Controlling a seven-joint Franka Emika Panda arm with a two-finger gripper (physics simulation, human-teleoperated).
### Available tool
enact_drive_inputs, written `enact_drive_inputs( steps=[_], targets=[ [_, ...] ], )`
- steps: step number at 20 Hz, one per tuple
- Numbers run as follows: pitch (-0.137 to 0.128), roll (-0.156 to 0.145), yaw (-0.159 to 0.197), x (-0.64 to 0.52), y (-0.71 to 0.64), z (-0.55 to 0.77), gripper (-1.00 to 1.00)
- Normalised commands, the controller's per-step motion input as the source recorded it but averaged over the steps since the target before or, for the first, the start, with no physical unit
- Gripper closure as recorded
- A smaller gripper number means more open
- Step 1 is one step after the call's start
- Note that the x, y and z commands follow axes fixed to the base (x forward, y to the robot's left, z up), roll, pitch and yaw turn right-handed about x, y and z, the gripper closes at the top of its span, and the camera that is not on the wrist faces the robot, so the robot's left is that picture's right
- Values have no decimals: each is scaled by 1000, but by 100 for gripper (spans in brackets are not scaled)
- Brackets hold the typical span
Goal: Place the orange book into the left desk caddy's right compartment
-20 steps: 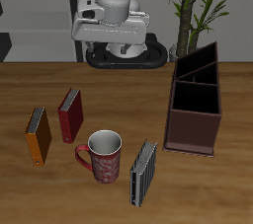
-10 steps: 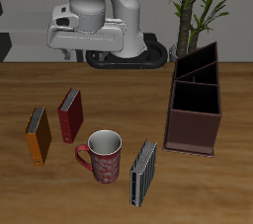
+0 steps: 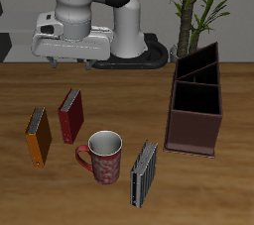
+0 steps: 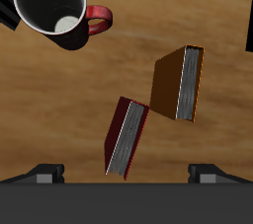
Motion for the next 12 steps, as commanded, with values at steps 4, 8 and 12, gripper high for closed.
enact_drive_inputs(
  steps=[4, 8, 12],
  targets=[
    [-28, -27, -12, 154, -229, 14, -100],
    [-22, -45, -34, 88, -148, -14, -100],
    [-18, -79, -36, 132, -409, -9, -100]
  ],
)
